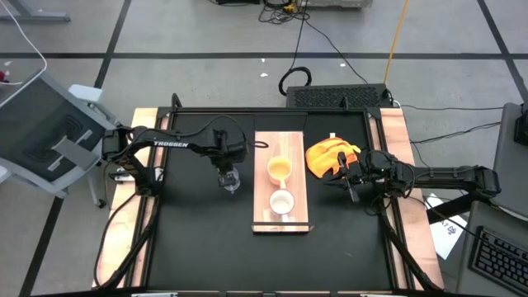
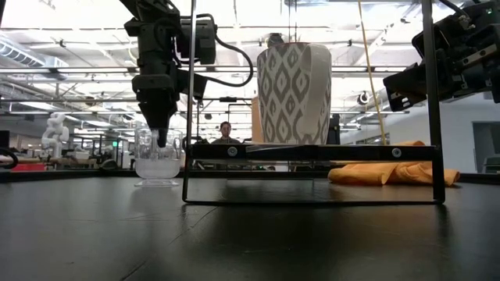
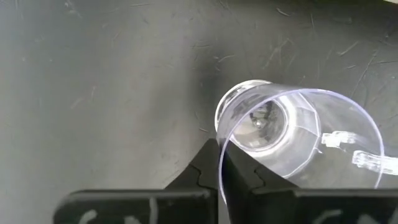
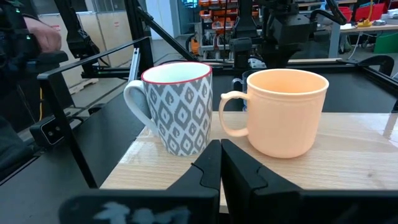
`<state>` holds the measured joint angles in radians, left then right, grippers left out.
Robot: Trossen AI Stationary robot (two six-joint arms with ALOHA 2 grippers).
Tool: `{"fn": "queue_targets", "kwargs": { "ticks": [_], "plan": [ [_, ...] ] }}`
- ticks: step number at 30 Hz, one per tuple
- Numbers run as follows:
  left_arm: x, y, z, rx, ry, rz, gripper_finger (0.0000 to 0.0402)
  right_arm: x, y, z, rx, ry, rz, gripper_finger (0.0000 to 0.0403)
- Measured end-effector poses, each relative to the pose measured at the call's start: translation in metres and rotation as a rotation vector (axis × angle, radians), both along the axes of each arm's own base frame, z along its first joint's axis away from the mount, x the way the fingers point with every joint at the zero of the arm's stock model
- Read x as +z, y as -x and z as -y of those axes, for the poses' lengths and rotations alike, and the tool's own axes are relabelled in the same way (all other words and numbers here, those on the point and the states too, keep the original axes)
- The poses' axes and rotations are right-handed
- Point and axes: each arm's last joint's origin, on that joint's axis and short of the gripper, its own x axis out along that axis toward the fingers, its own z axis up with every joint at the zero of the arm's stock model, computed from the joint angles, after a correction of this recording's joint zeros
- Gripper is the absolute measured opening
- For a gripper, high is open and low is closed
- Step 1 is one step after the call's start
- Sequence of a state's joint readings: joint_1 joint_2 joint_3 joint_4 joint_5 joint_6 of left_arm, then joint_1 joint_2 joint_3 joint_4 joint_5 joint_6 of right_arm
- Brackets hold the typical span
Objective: Stack small to large cups/mugs on shelf
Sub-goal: Put the transparent cup on the shelf
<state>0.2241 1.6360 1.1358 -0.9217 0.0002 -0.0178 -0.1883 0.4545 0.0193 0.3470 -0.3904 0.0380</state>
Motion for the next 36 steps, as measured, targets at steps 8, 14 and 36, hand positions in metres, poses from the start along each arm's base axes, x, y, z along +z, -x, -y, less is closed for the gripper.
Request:
{"fn": "queue_targets", "kwargs": {
  "ticks": [8, 14, 36],
  "plan": [
    [0.000, 0.001, 0.000, 0.003, 0.005, -0.007, 0.0005, 0.000, 0.000, 0.000, 0.000, -0.002, 0.000, 0.0000],
    [0.000, 0.002, 0.000, -0.037, 0.001, -0.021, 0.0003, 0.000, 0.000, 0.000, 0.000, -0.002, 0.003, 0.0000],
    [0.088, 0.047, 0.010, -0.159, -0.100, 0.327, 0.0001, 0.001, -0.001, 0.000, 0.000, 0.000, 0.013, 0.0000]
  ]
}}
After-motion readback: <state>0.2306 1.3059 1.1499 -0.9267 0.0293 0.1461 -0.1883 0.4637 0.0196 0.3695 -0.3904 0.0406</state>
